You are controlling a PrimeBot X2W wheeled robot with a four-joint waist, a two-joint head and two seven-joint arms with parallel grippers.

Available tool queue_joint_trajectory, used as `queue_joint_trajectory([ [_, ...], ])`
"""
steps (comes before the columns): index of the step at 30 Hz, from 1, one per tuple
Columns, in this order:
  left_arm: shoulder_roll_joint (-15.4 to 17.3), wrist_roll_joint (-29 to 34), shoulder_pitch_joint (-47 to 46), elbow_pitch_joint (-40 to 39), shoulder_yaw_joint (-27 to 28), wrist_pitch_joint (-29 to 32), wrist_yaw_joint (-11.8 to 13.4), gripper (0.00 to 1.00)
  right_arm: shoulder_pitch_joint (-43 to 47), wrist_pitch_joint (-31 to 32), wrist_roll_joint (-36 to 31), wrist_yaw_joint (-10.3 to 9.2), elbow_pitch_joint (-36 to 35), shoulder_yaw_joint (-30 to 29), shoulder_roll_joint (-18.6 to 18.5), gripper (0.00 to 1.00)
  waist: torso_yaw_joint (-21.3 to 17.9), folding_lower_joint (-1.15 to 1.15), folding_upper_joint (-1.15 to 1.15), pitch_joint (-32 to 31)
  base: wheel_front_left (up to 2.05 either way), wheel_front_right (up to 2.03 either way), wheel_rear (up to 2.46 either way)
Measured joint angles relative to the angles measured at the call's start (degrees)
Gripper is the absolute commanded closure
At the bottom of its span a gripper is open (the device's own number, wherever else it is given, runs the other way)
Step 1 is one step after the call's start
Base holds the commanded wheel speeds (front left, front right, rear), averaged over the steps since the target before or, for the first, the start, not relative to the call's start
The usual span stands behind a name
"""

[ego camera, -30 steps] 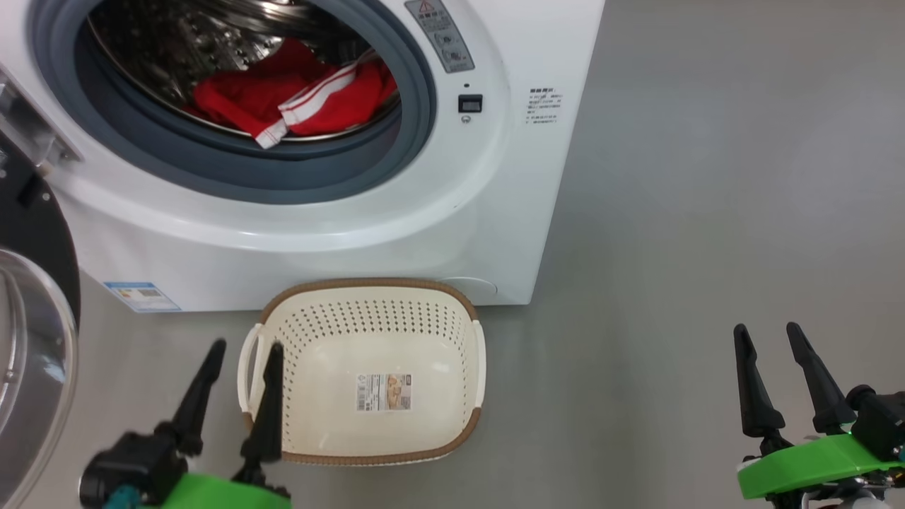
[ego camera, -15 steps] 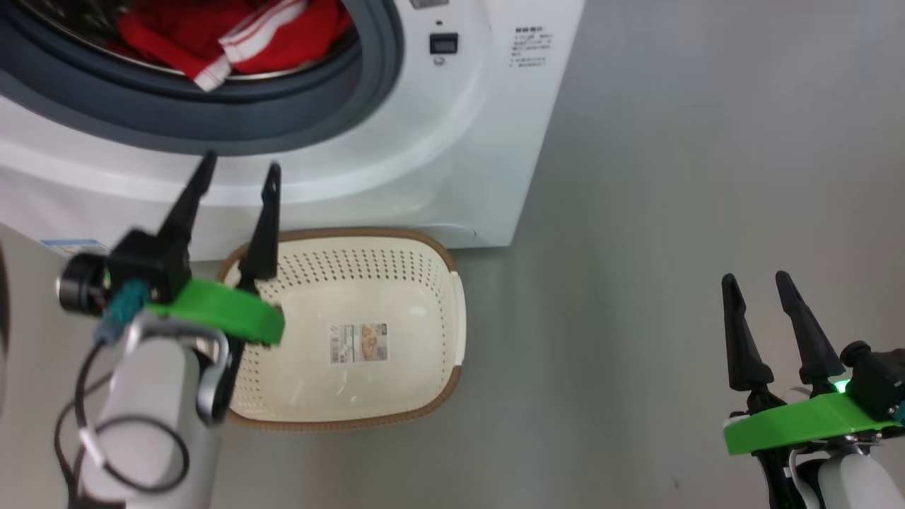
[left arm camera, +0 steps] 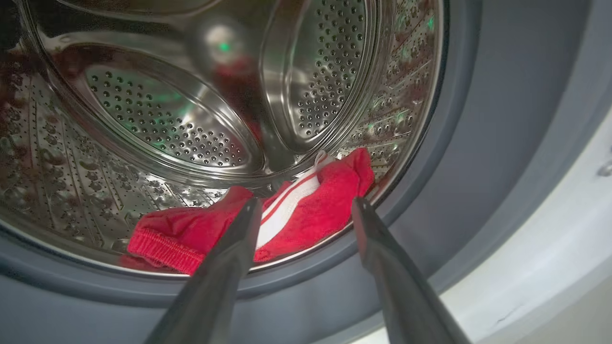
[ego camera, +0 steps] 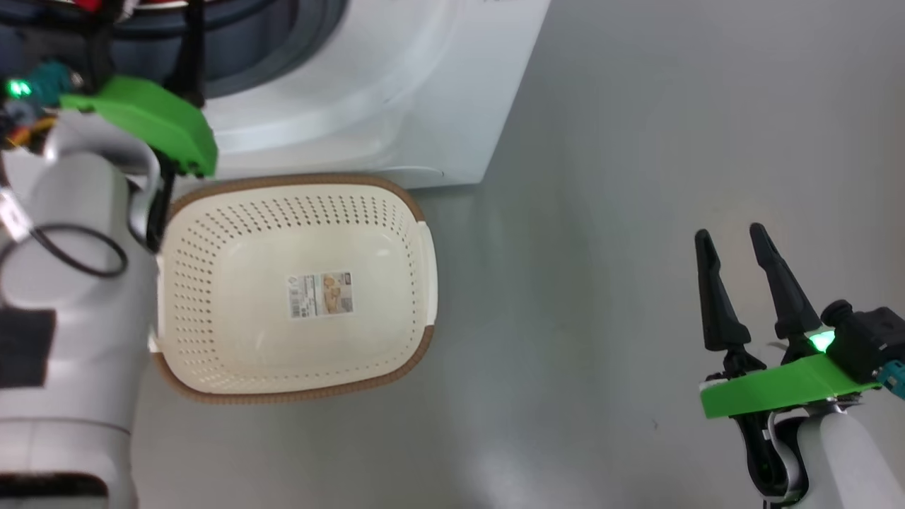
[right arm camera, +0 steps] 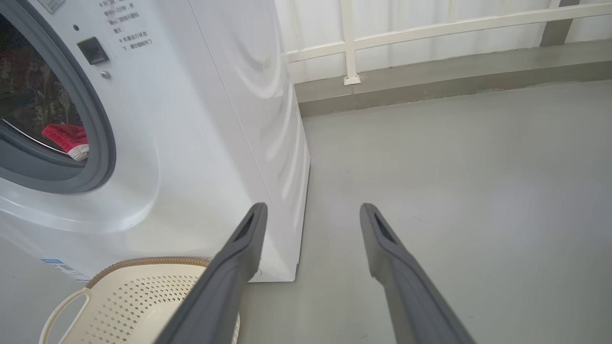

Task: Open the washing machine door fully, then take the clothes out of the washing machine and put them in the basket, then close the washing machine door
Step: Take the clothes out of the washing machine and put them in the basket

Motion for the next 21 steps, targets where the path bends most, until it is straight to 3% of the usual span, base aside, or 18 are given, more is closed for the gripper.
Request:
queue_joint_trajectory([
  [10,3.4,2.3,-11.0,12.2,-1.8,0.7,0.2,0.0,-2.8,0.0,1.0,0.0,-0.3,1.9,0.0,0.0,-2.6,0.0,0.0,5.4,0.0,0.0,0.0],
  [21,8.7,3.9,-18.1,18.7,-3.8,2.2,1.2,0.0,-4.9,0.0,2.5,0.0,-0.8,4.2,0.1,0.0,-7.0,0.0,0.0,9.9,0.0,0.0,0.0],
])
